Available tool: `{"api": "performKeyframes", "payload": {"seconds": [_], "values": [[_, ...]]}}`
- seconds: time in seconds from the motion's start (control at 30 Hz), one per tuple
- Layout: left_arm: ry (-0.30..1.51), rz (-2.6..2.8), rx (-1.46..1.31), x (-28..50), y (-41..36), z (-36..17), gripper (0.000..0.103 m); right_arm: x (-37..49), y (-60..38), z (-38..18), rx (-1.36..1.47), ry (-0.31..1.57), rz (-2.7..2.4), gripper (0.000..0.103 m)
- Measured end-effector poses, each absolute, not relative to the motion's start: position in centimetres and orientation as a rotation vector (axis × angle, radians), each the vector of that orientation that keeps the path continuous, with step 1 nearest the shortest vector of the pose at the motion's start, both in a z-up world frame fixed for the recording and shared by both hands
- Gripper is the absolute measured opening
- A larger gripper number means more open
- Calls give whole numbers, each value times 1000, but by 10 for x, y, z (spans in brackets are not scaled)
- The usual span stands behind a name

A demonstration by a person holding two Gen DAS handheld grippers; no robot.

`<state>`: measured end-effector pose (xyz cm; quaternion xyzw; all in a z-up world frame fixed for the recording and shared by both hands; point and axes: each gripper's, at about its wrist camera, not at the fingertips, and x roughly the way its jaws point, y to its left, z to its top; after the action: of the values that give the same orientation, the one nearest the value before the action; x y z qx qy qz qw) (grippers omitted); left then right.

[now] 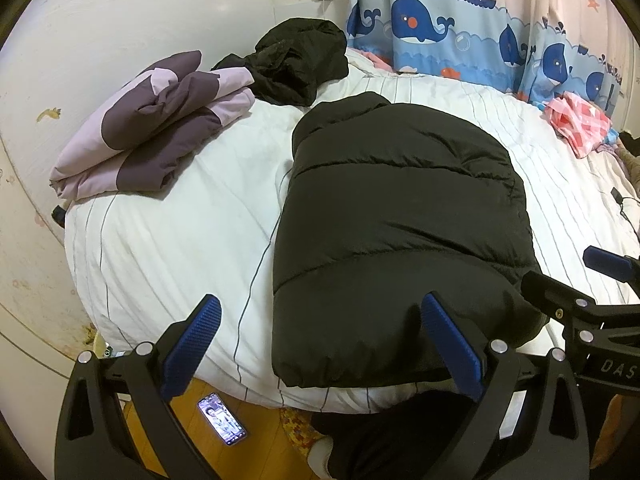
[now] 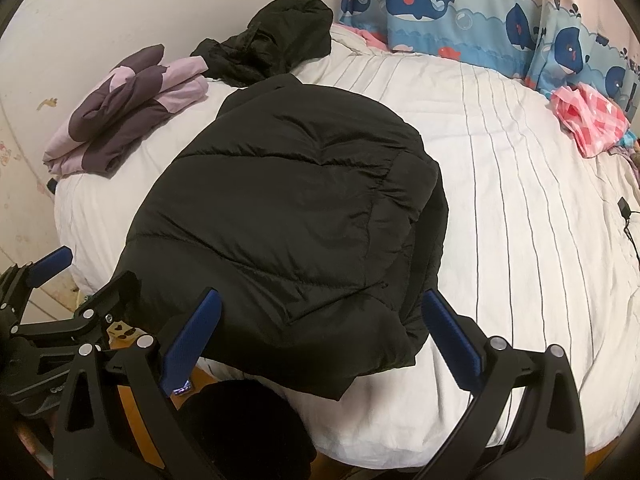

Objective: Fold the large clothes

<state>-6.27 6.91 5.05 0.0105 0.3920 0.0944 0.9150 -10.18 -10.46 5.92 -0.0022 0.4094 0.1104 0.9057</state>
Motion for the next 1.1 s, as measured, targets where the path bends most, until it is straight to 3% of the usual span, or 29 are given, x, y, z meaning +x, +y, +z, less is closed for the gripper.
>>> {"api": "performKeyframes", "payload": {"seconds": [1.1], "values": [[815,185,15,-58,65,51,96,-107,-110,65,-64,787,146,97]]}}
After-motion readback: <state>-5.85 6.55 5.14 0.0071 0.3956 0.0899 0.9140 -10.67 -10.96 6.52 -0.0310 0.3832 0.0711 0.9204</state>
